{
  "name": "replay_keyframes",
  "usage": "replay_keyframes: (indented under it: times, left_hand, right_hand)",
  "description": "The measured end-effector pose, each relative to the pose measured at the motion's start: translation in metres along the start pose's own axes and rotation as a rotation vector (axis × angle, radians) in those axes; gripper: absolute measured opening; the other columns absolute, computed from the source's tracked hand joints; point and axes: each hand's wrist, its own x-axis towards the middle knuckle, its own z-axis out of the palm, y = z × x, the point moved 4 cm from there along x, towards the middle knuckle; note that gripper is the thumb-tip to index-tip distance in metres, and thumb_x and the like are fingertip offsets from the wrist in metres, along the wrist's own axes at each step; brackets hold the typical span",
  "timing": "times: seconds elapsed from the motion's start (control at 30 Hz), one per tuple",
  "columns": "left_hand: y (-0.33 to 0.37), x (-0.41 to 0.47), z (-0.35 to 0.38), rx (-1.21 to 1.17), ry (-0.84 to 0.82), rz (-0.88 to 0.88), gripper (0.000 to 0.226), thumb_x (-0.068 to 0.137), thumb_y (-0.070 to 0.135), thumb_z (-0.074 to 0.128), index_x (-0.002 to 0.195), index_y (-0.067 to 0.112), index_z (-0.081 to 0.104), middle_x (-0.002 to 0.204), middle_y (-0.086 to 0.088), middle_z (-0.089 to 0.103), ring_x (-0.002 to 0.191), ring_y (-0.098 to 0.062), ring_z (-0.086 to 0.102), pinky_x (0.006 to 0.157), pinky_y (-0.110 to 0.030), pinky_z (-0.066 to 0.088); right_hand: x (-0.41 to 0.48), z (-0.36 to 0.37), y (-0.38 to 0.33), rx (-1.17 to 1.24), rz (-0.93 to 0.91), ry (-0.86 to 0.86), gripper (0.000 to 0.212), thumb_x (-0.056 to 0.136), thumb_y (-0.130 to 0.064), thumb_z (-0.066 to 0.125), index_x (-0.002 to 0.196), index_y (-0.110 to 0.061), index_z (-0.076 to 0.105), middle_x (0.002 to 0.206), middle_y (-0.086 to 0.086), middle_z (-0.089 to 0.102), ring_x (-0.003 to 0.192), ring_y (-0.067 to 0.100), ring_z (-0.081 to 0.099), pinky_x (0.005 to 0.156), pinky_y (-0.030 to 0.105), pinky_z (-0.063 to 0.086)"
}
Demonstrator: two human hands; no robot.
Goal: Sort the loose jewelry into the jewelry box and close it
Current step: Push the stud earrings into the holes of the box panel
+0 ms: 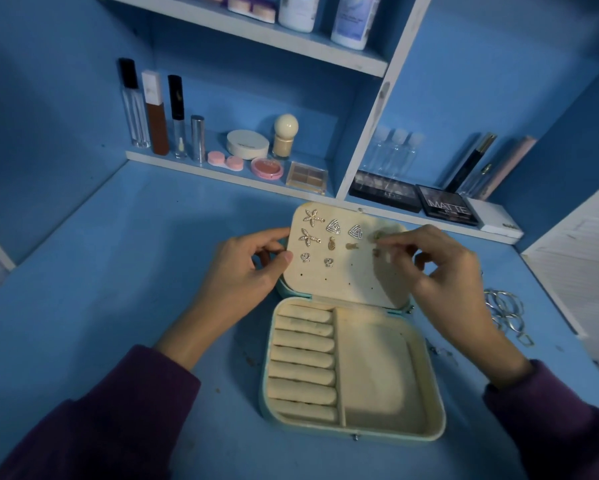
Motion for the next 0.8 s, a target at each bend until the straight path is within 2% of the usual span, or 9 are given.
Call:
replay_keyframes:
  times: [0.07,0.17,0.23,0.37,0.53,0.6,0.7,0.8]
  left_hand:
    - [0.0,0.0,0.0,-0.002,0.003,0.007,0.042,0.087,0.007,0.065,0.105,0.045,0.061,0.082,0.023,0.067,0.075,-0.012,0.056,0.06,-0.01,0.041]
    - [-0.001,0.0,0.0,0.004,0.006,0.01,0.041,0.087,0.006,0.064,0.106,0.043,0.062,0.083,0.023,0.067,0.077,-0.012,0.056,0.061,-0.01,0.041]
    - [-0.001,0.001,0.0,0.012,0.01,0.01,0.04,0.086,0.006,0.064,0.108,0.039,0.063,0.083,0.025,0.066,0.077,-0.011,0.056,0.062,-0.008,0.041]
    - [-0.001,0.0,0.0,-0.002,0.012,0.015,0.046,0.086,0.005,0.065,0.098,0.048,0.057,0.08,0.025,0.066,0.079,-0.014,0.056,0.062,-0.007,0.04]
    - [-0.002,0.001,0.0,0.019,0.014,0.032,0.046,0.086,0.005,0.065,0.098,0.048,0.057,0.081,0.025,0.067,0.074,-0.004,0.056,0.062,-0.006,0.04]
    - [-0.002,0.001,0.0,0.027,0.011,0.036,0.046,0.086,0.005,0.065,0.097,0.049,0.057,0.075,0.03,0.066,0.072,0.0,0.056,0.063,-0.006,0.04]
    - [-0.004,0.002,0.001,0.027,0.006,0.039,0.045,0.086,0.006,0.065,0.098,0.048,0.057,0.073,0.032,0.066,0.078,-0.01,0.058,0.064,-0.007,0.041]
    - [-0.005,0.002,0.001,0.026,0.003,0.05,0.045,0.086,0.006,0.065,0.099,0.048,0.058,0.075,0.031,0.067,0.08,-0.012,0.059,0.065,-0.008,0.041]
  right_hand:
    - [0.005,-0.012,0.011,0.009,0.079,0.039,0.028,0.085,0.002,0.059,0.084,-0.024,0.07,0.08,-0.009,0.066,0.067,0.007,0.055,0.06,0.023,0.044]
    - [0.012,-0.028,0.034,-0.046,0.216,0.014,0.025,0.087,-0.002,0.059,0.084,-0.024,0.069,0.073,-0.007,0.061,0.056,0.006,0.05,0.052,0.011,0.038]
    - [0.016,-0.035,0.053,-0.152,0.262,-0.103,0.023,0.086,-0.005,0.061,0.082,-0.027,0.068,0.074,-0.004,0.064,0.06,0.008,0.054,0.056,0.008,0.038]
    - [0.015,-0.04,0.077,-0.305,0.276,-0.315,0.024,0.083,-0.002,0.064,0.078,-0.025,0.069,0.077,-0.004,0.069,0.067,-0.008,0.058,0.064,0.0,0.037]
    - [0.009,-0.039,0.089,-0.359,0.248,-0.434,0.021,0.08,0.001,0.065,0.081,-0.019,0.073,0.076,-0.007,0.067,0.072,0.002,0.059,0.068,-0.002,0.036]
    - [0.008,-0.038,0.091,-0.348,0.222,-0.457,0.017,0.08,-0.001,0.067,0.083,-0.017,0.073,0.077,-0.009,0.067,0.07,-0.002,0.059,0.068,-0.001,0.037]
    - [0.008,-0.036,0.089,-0.319,0.186,-0.481,0.014,0.08,-0.002,0.068,0.084,-0.015,0.074,0.074,-0.019,0.063,0.071,-0.012,0.056,0.066,0.0,0.038]
    - [0.01,-0.033,0.087,-0.323,0.15,-0.529,0.018,0.079,-0.003,0.069,0.081,-0.021,0.073,0.075,-0.018,0.065,0.077,-0.005,0.059,0.067,0.002,0.038]
